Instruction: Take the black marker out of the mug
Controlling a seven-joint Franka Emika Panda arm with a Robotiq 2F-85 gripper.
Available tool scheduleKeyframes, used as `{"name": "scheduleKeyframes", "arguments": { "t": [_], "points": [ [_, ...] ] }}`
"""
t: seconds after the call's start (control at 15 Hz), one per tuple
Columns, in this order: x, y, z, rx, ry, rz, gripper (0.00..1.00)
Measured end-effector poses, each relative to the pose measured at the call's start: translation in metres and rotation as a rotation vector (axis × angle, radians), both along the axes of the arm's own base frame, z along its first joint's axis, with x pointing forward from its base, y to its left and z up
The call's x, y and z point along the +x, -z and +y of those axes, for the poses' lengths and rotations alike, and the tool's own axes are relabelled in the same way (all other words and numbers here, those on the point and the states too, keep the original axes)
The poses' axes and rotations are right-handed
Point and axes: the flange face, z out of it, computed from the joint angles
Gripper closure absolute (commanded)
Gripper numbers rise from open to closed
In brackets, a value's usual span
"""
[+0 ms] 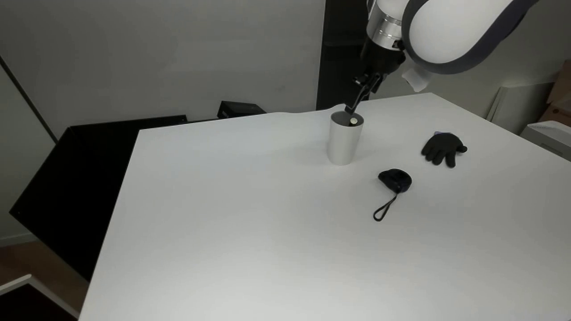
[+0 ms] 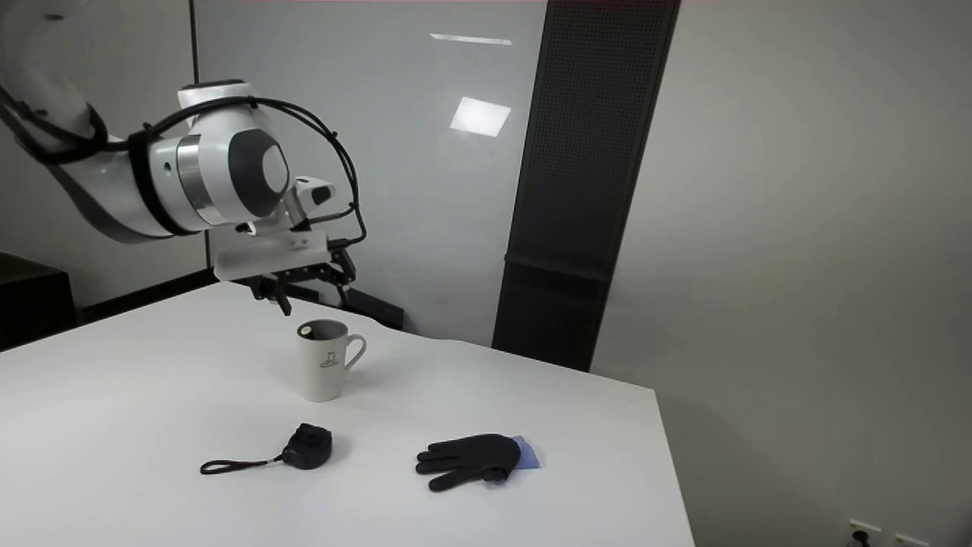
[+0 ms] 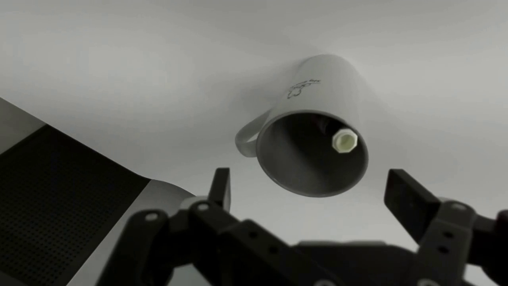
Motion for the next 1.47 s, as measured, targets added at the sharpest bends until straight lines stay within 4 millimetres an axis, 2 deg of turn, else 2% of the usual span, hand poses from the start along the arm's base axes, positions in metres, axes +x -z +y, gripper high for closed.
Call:
{"name": "scheduleKeyframes", "arguments": {
  "t": [0.47, 1.4, 1.47],
  "points": [
    [0.003, 0.022, 0.003, 0.001, 0.004, 0.014, 0.00],
    [0.007, 0.030, 0.011, 0.006, 0.009, 0.016, 0.00],
    [0.008, 0.030, 0.011, 0.006, 0.010, 0.015, 0.25]
  ]
}}
